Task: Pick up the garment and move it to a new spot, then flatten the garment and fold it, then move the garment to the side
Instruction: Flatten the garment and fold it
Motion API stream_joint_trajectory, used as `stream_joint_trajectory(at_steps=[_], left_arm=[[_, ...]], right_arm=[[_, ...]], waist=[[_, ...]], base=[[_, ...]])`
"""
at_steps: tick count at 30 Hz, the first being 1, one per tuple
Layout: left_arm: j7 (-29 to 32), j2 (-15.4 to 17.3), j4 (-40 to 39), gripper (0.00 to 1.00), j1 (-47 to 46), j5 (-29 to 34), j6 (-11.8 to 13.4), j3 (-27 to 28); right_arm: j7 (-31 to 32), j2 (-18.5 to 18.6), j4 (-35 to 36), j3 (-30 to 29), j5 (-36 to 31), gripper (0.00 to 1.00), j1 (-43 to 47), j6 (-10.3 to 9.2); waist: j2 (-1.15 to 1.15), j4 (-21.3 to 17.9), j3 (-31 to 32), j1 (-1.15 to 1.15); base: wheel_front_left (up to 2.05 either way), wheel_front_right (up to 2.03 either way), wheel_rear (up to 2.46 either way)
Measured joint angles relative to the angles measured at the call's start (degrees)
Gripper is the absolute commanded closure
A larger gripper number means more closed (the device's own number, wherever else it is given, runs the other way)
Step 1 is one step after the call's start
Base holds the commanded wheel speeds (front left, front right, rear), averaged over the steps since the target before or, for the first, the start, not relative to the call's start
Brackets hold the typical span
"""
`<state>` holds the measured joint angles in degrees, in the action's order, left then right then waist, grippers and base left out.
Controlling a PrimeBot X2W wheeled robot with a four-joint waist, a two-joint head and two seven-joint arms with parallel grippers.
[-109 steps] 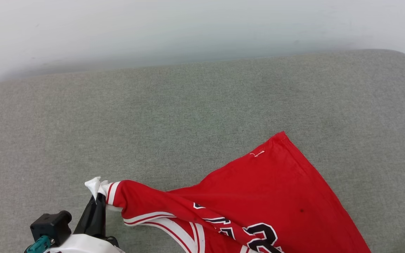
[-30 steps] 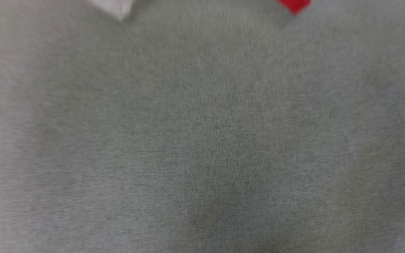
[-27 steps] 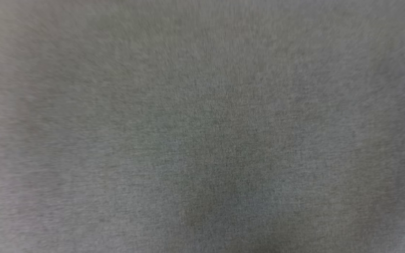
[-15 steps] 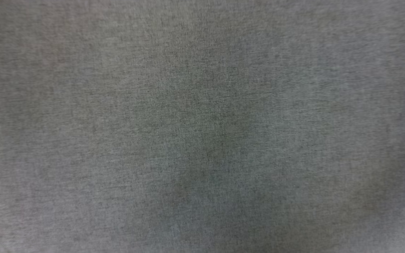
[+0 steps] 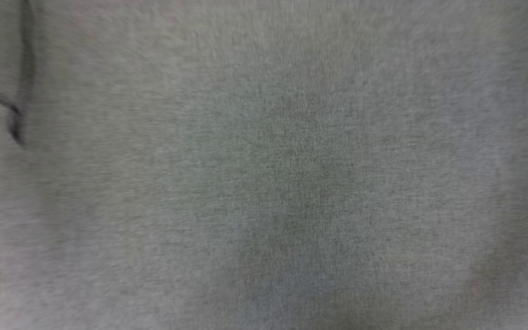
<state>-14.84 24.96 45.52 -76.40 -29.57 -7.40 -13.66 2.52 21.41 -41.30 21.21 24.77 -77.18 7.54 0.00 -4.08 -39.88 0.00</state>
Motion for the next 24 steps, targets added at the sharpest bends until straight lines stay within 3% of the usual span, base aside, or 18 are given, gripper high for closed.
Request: stream_joint_trajectory(at_steps=[7,14,24], left_arm=[[-0.07,-1.05,-13.54,1.00,26.97,-2.24,-0.10,0.64],[0.31,-2.02,-26.73,1.00,51.34,-2.19,4.38,0.75],[7.16,-2.24,-39.73,1.00,74.78,-4.52,11.33,-0.64]], right_arm=[[1.57,4.54,8.45,0.71,4.56,1.00,22.13,0.00],[6.42,5.36,18.76,-6.19,4.32,1.00,44.59,0.01],[15.40,-2.14,34.44,-20.00,0.71,1.00,74.57,0.00]], waist=[[0.00,1.32,8.71,-0.01],[0.00,2.29,18.30,-0.01],[0.00,3.13,29.46,-0.03]], base=[[0.00,0.00,0.00],[0.00,0.00,0.00],[0.00,0.00,0.00]])
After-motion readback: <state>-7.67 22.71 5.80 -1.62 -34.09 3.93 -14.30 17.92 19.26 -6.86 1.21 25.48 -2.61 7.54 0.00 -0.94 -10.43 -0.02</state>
